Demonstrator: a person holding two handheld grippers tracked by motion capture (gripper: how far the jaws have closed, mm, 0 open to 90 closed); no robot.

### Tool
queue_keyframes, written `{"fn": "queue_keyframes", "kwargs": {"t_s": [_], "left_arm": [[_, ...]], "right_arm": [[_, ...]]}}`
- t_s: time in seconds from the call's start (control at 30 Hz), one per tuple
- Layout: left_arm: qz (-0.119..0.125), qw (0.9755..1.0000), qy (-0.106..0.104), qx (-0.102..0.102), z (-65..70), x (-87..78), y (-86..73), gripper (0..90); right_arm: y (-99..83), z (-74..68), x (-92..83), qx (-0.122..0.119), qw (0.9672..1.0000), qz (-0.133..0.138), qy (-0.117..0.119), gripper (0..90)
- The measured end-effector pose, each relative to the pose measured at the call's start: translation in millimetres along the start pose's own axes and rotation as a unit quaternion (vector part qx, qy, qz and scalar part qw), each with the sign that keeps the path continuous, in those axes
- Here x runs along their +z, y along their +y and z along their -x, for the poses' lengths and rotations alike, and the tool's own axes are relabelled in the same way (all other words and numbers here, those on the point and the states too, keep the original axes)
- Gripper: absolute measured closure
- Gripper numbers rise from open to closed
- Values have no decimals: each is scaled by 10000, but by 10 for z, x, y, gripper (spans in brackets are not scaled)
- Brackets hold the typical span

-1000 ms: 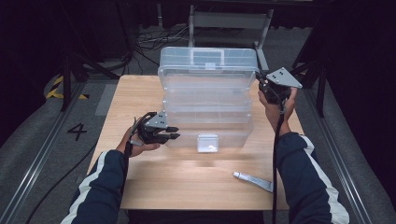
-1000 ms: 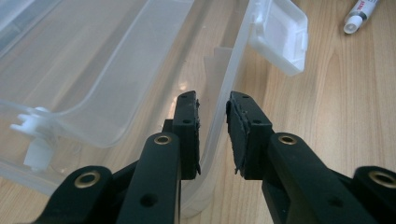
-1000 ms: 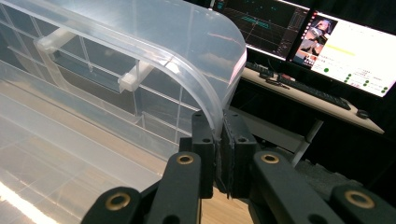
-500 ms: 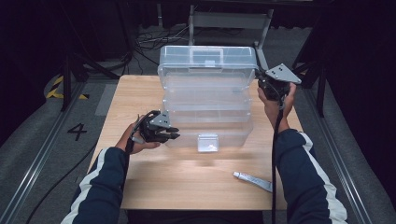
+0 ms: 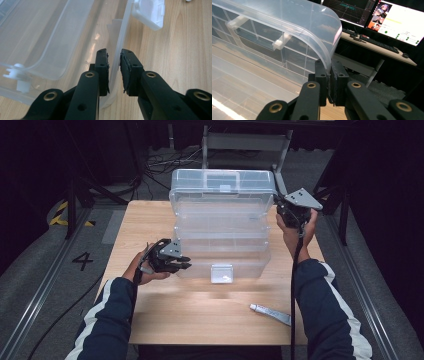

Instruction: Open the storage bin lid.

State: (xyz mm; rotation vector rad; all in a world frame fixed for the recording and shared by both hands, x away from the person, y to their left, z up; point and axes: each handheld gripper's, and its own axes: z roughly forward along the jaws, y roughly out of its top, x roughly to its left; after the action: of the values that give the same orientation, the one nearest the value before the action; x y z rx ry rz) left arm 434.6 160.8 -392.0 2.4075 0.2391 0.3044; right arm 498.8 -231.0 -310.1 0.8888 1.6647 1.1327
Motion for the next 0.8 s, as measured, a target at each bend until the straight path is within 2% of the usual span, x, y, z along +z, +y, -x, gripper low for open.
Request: {"fn": "queue_keyframes", "kwargs": {"t_s": [0.43, 0.8], "left_arm": [[-21, 10000, -20, 61, -9, -1, 3, 772], [-24, 10000, 65, 67, -17, -10, -14, 765]], "right_arm": [[92, 45, 81, 90, 9997, -224, 31, 858], [160, 76, 161, 199, 9990, -404, 31, 859]]}}
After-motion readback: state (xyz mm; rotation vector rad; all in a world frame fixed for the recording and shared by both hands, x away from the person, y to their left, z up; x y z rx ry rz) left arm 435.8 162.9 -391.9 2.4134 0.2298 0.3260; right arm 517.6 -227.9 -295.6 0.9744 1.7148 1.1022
